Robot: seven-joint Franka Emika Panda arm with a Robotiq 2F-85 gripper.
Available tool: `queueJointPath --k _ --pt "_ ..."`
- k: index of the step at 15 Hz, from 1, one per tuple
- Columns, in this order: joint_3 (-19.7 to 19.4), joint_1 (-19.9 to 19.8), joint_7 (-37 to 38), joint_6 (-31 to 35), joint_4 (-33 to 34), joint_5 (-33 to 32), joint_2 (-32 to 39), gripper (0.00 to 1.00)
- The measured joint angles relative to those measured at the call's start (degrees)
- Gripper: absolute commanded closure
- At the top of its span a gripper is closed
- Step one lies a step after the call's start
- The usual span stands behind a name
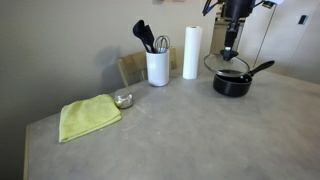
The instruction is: Uncover the pot
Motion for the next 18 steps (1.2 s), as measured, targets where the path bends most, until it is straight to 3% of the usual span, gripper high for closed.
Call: queueJointPath --k 4,12,15,18 --pt "1.48 5.66 16.59 1.95 -6.77 -3.98 -2.87 0.85" --pt "-3.87 17.31 56.44 13.36 -15.20 -11.96 1.32 0.85" --pt "-6.49 21.68 70.85 13.34 -15.32 -14.52 4.30 0.85" --pt "-5.08 22.34 82.21 10.89 -14.92 -13.66 6.64 0.85"
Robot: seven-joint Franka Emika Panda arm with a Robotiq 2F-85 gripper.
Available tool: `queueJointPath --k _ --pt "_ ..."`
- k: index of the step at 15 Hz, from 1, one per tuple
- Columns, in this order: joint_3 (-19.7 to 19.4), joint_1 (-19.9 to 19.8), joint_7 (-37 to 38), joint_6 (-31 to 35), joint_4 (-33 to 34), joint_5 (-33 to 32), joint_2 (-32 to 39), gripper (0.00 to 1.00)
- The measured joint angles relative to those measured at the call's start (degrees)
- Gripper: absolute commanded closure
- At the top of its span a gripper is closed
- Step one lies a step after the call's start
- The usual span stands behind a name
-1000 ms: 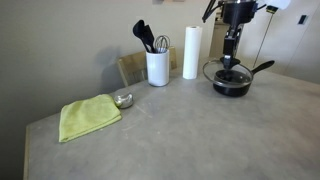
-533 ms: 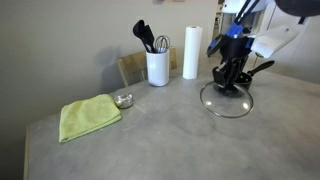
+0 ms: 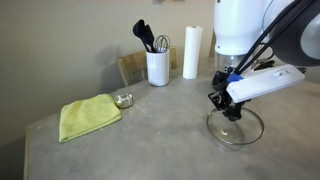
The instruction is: Uncover the pot
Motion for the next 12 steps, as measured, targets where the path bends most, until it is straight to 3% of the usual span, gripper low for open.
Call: queueJointPath --k 6,12 --pt "3.91 -3.47 1.87 -5.11 1.14 13.45 0.62 0.85" --pt "4.92 -6.34 -3.92 -3.10 1.17 17.10 0.87 0.85"
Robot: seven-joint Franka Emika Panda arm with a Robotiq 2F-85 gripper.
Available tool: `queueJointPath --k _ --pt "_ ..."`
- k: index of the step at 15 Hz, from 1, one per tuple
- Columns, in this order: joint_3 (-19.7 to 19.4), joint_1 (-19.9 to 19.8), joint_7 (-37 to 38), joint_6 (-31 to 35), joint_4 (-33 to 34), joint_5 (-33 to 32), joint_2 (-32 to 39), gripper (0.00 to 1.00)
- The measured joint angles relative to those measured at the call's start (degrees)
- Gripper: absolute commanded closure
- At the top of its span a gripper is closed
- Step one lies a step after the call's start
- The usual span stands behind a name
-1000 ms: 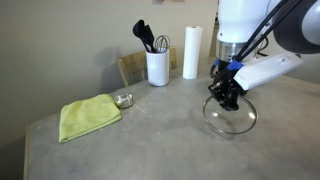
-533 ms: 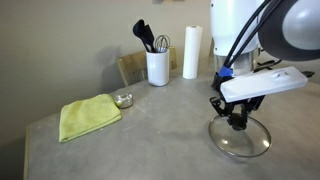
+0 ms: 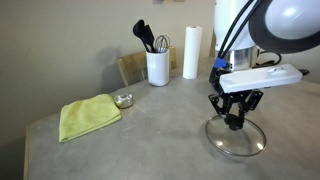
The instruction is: Uncover the pot
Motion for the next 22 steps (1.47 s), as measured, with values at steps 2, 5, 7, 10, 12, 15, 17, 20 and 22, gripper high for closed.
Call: queueJointPath --k 2,5,7,10,12,15,17,20,22 --pt "0.04 -0.31 -4.78 3.35 -0.26 -0.87 0.21 0.85" --pt "0.01 -0.25 -9.72 8.71 -0.50 -5.06 1.39 0.85" --pt "-0.03 -0.13 -12.12 11.32 -0.58 -6.65 1.98 0.85" --pt "-0.03 -0.11 -15.33 12.74 -0.59 -6.78 2.17 0.49" --pt "-0.03 -0.11 -16.53 12.78 -0.58 -6.55 2.19 0.27" --pt "-0.12 -0.10 -18.47 12.37 -0.47 -6.57 2.03 0.06" --pt "-0.34 0.01 -19.32 10.54 -0.29 -7.26 0.76 0.00" --pt "-0.32 0.07 -21.01 3.99 -0.12 -8.56 -3.81 0.00" --pt "-0.09 0.04 -23.21 -1.59 0.07 -8.77 -7.60 0.00"
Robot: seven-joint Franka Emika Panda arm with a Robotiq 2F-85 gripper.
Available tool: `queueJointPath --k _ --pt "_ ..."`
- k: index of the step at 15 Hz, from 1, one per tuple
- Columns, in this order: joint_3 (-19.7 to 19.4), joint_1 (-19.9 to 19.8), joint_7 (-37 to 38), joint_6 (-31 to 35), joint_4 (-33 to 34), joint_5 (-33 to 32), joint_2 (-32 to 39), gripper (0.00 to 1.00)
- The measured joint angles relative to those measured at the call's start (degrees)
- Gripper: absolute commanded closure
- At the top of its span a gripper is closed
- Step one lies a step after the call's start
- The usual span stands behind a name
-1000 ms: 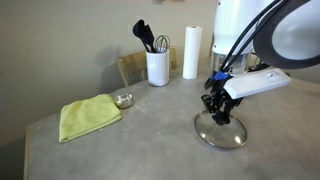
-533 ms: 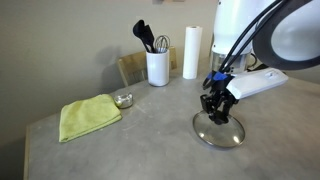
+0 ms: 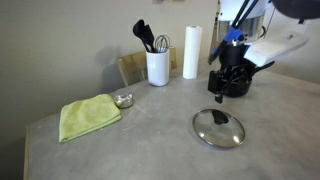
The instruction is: Uncover the pot
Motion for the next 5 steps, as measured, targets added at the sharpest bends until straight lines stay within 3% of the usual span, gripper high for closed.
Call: queueJointPath --k 2,5 --pt "0.42 -0.14 -2.43 -4.49 0.18 0.06 -3.50 0.00" --pt "0.59 -0.16 -3.15 -5.80 0.13 0.06 -5.08 0.00"
